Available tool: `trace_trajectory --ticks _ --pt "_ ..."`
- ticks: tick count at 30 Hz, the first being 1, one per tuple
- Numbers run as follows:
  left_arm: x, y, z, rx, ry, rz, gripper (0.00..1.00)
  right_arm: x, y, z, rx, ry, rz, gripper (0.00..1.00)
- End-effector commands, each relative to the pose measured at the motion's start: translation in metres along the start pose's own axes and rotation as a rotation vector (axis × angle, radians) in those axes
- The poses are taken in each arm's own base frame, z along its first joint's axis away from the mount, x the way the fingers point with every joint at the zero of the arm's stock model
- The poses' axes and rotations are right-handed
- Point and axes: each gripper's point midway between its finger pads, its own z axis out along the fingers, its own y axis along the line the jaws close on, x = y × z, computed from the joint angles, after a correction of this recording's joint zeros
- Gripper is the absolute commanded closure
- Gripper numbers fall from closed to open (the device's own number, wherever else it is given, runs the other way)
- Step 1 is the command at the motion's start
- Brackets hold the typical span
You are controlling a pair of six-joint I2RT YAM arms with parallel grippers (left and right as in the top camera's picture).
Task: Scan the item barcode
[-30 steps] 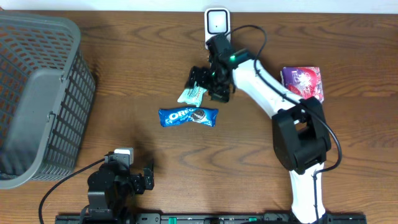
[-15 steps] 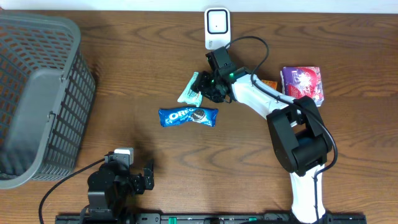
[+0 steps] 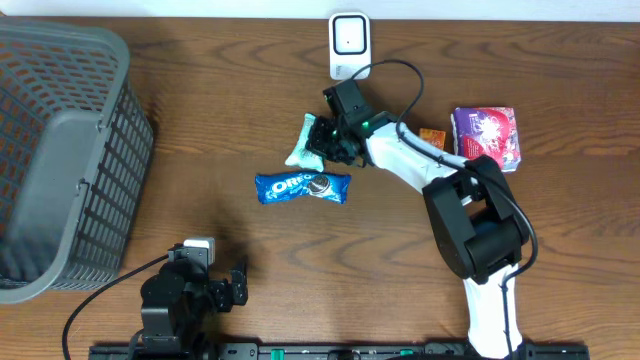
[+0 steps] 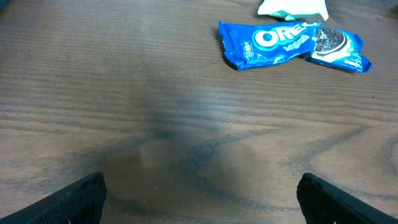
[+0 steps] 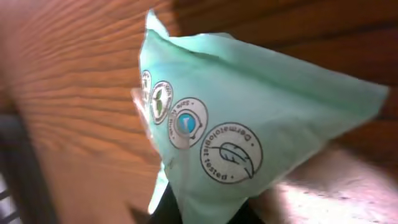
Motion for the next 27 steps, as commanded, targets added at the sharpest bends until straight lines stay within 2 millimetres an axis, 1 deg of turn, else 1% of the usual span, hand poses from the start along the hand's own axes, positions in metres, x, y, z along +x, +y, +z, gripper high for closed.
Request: trace_trajectory --ticks 1,4,5,7,8,9,11,15,17,20,27 --pt "0.006 -0.002 0.000 0.013 0.020 0.016 0.02 0.011 0.002 -0.002 -0.122 0.173 0.078 0.98" --pt "0.006 -0.002 0.000 0.013 0.020 0.016 0.02 0.008 0.024 -0.024 -0.262 0.301 0.224 0.98" --pt "0.006 -0.002 0.000 0.013 0.020 0.016 0.02 0.007 0.032 -0.036 -0.312 0.374 0.331 0.98" --pt "0.006 -0.002 0.000 0.013 0.020 0.016 0.02 0.008 0.040 -0.052 -0.352 0.503 0.525 0.98" --pt "0.006 -0.002 0.000 0.013 0.020 0.016 0.02 0.012 0.045 -0.064 -0.367 0.607 0.652 0.98" --pt "0.006 -0.002 0.000 0.013 0.020 0.016 0.02 0.015 0.049 -0.073 -0.375 0.682 0.725 0.98" --pt "0.006 -0.002 0.000 0.013 0.020 0.016 0.02 0.018 0.058 -0.086 -0.406 0.777 0.770 0.98" --pt "0.006 -0.002 0.000 0.013 0.020 0.016 0.02 0.015 0.084 -0.114 -0.519 0.912 0.698 0.98" --pt "0.006 -0.002 0.000 0.013 0.020 0.016 0.02 0.013 0.099 -0.132 -0.587 0.957 0.591 0.98" --pt "0.006 -0.002 0.000 0.013 0.020 0.016 0.02 0.013 0.109 -0.144 -0.636 0.958 0.478 0.98" --pt "0.006 -0.002 0.000 0.013 0.020 0.016 0.02 0.024 0.133 -0.154 -0.751 0.885 0.208 0.98"
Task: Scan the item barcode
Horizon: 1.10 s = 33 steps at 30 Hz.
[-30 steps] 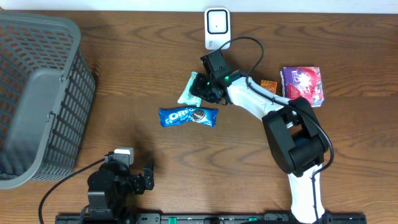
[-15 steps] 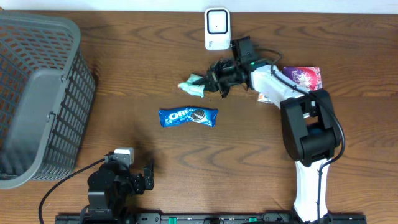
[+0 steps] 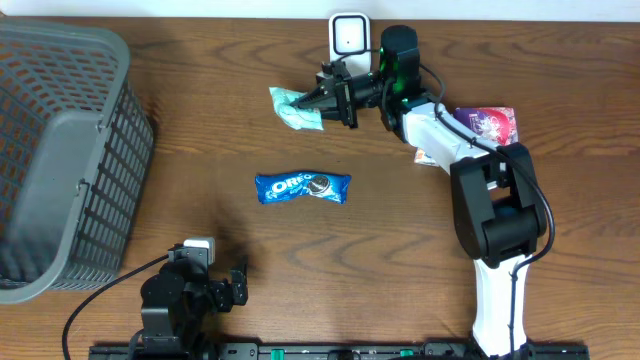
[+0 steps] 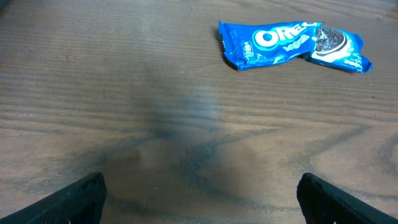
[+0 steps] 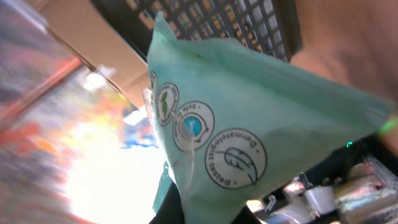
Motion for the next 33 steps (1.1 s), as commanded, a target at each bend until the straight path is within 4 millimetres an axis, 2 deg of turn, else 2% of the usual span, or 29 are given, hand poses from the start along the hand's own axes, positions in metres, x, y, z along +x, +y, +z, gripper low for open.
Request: trace_trajectory --ticks 1,8,13,18,21,24,26,30,33 --pt "0.006 -0.002 0.000 0.013 0.020 0.016 0.02 0.016 0.003 0.017 0.029 0.071 -0.092 0.98" --pt "0.006 -0.002 0.000 0.013 0.020 0.016 0.02 0.061 0.022 0.052 0.023 0.160 -0.578 0.99" --pt "0.006 -0.002 0.000 0.013 0.020 0.016 0.02 0.070 0.018 0.068 0.031 0.197 -0.584 0.99" --pt "0.006 -0.002 0.000 0.013 0.020 0.016 0.02 0.067 0.015 0.071 0.037 0.200 -0.527 0.99" --pt "0.006 -0.002 0.000 0.013 0.020 0.016 0.02 0.049 0.007 0.073 0.045 0.164 -0.280 0.98" --pt "0.006 -0.002 0.000 0.013 0.020 0.016 0.02 0.020 -0.009 0.075 0.043 0.060 0.055 0.98" --pt "0.006 -0.002 0.000 0.013 0.020 0.016 0.02 0.005 -0.016 0.075 0.036 -0.009 0.168 0.98" --pt "0.006 -0.002 0.000 0.013 0.020 0.016 0.02 -0.023 -0.014 0.069 -0.012 -0.156 0.219 0.98" --pt "0.006 -0.002 0.000 0.013 0.020 0.016 0.02 -0.040 -0.010 0.055 -0.047 -0.245 0.231 0.98"
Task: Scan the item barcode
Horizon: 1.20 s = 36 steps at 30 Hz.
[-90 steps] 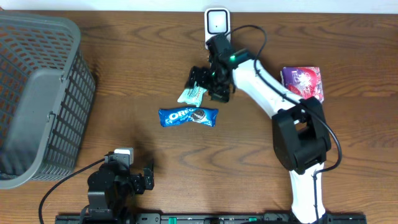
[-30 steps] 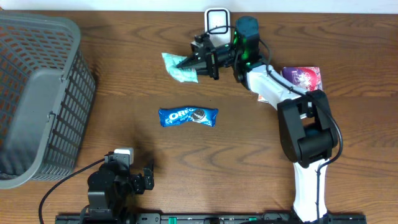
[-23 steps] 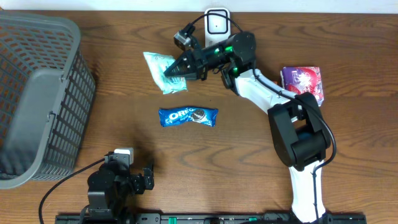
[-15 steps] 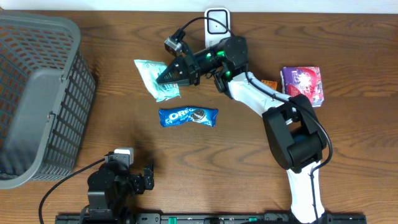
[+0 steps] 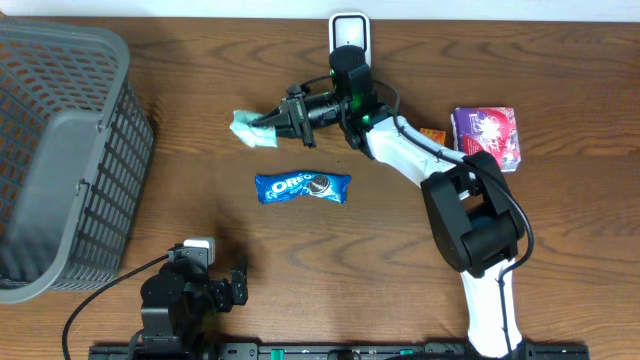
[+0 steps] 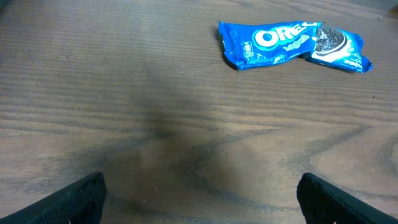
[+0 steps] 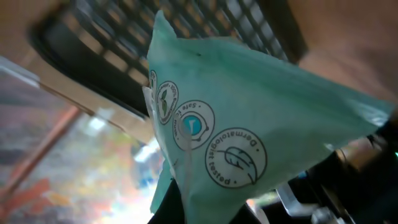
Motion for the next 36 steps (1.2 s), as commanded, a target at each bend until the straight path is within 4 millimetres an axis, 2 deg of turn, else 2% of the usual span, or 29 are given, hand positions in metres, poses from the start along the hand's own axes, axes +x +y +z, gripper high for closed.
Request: trace_trajectory --ticks 1,5,11,15,19,27,29,32,36 --pt "0.006 -0.002 0.001 0.013 0.020 0.016 0.02 -0.026 0.017 -0.017 -0.076 -0.140 0.012 0.98" --pt "0.006 -0.002 0.001 0.013 0.020 0.016 0.02 -0.038 0.008 -0.030 -0.063 -0.175 0.111 0.98" --pt "0.006 -0.002 0.001 0.013 0.020 0.016 0.02 -0.039 0.004 -0.042 -0.051 -0.154 0.154 0.98" --pt "0.006 -0.002 0.001 0.013 0.020 0.016 0.02 -0.041 0.001 -0.043 -0.048 -0.164 0.162 0.98" --pt "0.006 -0.002 0.001 0.013 0.020 0.016 0.02 -0.041 0.000 -0.042 -0.037 -0.167 0.072 0.98" --pt "0.006 -0.002 0.001 0.013 0.020 0.016 0.02 -0.039 -0.001 -0.038 -0.030 -0.161 0.067 0.98" --pt "0.006 -0.002 0.001 0.013 0.020 0.016 0.02 -0.039 -0.002 -0.037 -0.026 -0.162 0.023 0.99" --pt "0.006 -0.002 0.001 0.013 0.020 0.016 0.02 -0.048 0.000 -0.034 -0.019 -0.223 -0.168 0.98" --pt "0.006 -0.002 0.001 0.013 0.020 0.016 0.02 -0.051 -0.002 -0.021 0.010 -0.260 -0.345 0.98"
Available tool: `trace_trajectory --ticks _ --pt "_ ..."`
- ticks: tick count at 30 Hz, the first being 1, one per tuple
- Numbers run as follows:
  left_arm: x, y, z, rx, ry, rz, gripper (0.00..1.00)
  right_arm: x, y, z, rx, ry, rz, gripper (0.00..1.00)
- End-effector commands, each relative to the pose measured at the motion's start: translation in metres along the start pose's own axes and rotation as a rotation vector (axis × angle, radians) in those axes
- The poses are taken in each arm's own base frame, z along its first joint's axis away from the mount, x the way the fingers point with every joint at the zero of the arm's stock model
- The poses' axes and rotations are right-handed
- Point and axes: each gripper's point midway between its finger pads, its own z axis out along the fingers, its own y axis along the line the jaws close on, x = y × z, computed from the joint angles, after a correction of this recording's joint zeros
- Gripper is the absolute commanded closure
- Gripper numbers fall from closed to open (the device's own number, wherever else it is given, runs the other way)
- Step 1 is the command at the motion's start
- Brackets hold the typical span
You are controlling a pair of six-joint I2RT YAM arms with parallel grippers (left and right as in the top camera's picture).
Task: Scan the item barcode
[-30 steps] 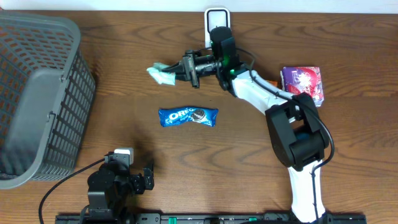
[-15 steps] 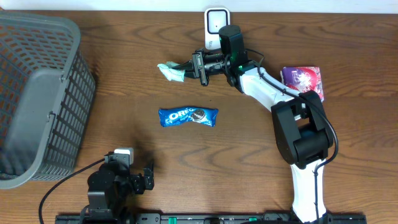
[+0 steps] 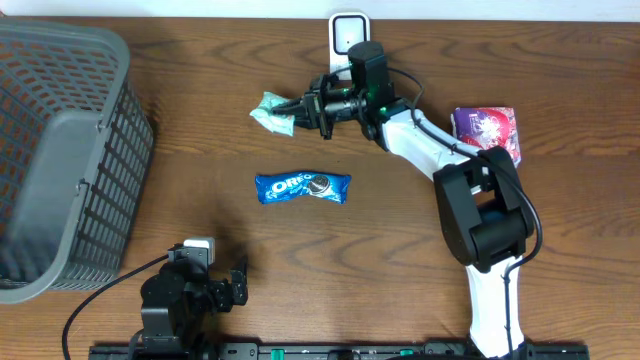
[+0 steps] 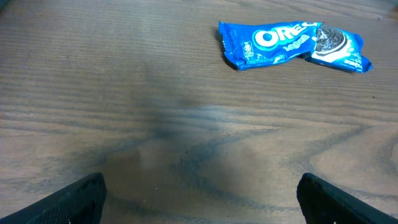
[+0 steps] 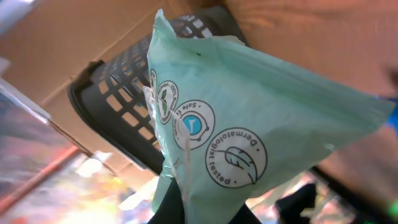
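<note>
My right gripper [image 3: 296, 109] is shut on a mint-green packet [image 3: 270, 110] and holds it above the table, left of the white scanner [image 3: 347, 38] at the back edge. In the right wrist view the green packet [image 5: 249, 118] fills the frame, printed with round seals; the fingers are hidden beneath it. A blue Oreo pack [image 3: 302, 187] lies mid-table, also seen as the Oreo pack [image 4: 292, 45] in the left wrist view. My left gripper [image 4: 199, 199] is open low over bare wood at the front edge.
A grey mesh basket [image 3: 60, 150] stands at the left. A purple packet [image 3: 487, 135] and a small orange item [image 3: 432, 136] lie at the right, beside the right arm.
My right gripper with the green packet has moved back to the right and a little farther from me, closer to the scanner. The left arm and Oreo pack have not moved.
The right gripper first gripped the green packet on the table above the Oreo pack. Then it held the packet lifted just left of the scanner, then farther left, and now partway back towards the scanner. The left gripper stayed open throughout.
</note>
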Motion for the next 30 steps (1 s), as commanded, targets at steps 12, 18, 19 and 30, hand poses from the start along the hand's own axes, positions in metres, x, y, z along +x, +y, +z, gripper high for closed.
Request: trace_trajectory --ticks 12,18,19,30 --pt "0.006 -0.002 0.001 0.013 0.020 0.016 0.02 -0.049 -0.073 -0.027 0.454 -0.369 -0.362 0.99" --pt "0.006 -0.002 0.001 0.013 0.020 0.016 0.02 -0.070 -0.060 -0.099 0.836 -0.576 -0.578 0.99" --pt "0.006 -0.002 0.001 0.013 0.020 0.016 0.02 -0.073 -0.058 -0.107 0.886 -0.591 -0.619 0.99" --pt "0.006 -0.002 0.001 0.013 0.020 0.016 0.02 -0.091 -0.076 -0.182 1.277 -0.758 -0.662 0.99"
